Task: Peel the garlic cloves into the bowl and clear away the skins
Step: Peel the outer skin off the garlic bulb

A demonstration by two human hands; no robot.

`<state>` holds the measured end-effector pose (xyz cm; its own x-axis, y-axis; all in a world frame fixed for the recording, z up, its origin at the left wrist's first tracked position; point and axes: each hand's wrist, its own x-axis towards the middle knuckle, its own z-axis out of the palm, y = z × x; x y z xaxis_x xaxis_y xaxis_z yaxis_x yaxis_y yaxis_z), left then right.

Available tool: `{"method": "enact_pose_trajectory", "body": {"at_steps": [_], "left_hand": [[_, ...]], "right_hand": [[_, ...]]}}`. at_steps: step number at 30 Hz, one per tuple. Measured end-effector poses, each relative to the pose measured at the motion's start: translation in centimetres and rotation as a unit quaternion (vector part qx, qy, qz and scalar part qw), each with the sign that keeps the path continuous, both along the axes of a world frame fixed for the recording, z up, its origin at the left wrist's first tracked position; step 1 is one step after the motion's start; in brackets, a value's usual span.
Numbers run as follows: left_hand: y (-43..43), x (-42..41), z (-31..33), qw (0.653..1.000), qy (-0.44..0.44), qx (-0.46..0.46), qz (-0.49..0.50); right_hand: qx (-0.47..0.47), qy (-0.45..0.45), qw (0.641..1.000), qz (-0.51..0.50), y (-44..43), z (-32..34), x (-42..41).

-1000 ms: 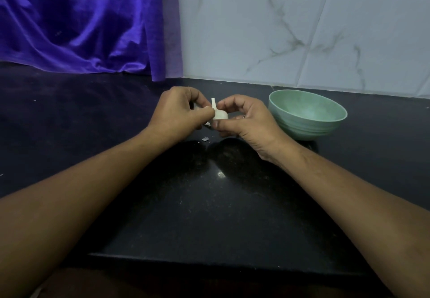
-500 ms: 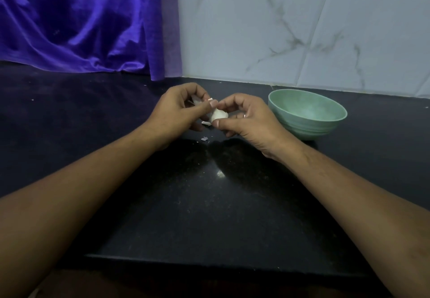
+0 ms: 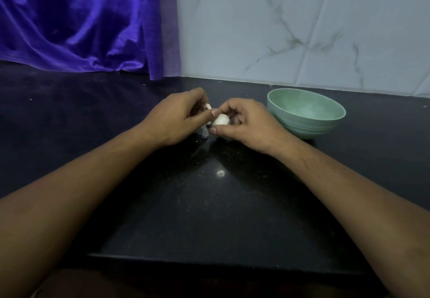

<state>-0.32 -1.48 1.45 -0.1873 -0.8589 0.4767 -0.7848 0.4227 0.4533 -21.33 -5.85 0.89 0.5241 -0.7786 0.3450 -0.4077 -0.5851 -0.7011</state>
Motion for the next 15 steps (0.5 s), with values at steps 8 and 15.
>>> {"method": "enact_pose_trajectory", "body": {"at_steps": [8, 15], "left_hand": [[0.31, -0.27, 0.06, 0.998, 0.039, 0.039, -0.039], [0.18, -0.33, 0.04, 0.998, 0.019, 0.032, -0.048]], "right_hand": [[-0.062, 0.075, 0.993, 0.062, 0.64, 0.32, 0.04], [-0.019, 0.039, 0.996, 0.082, 0.04, 0.18, -0.10]]}}
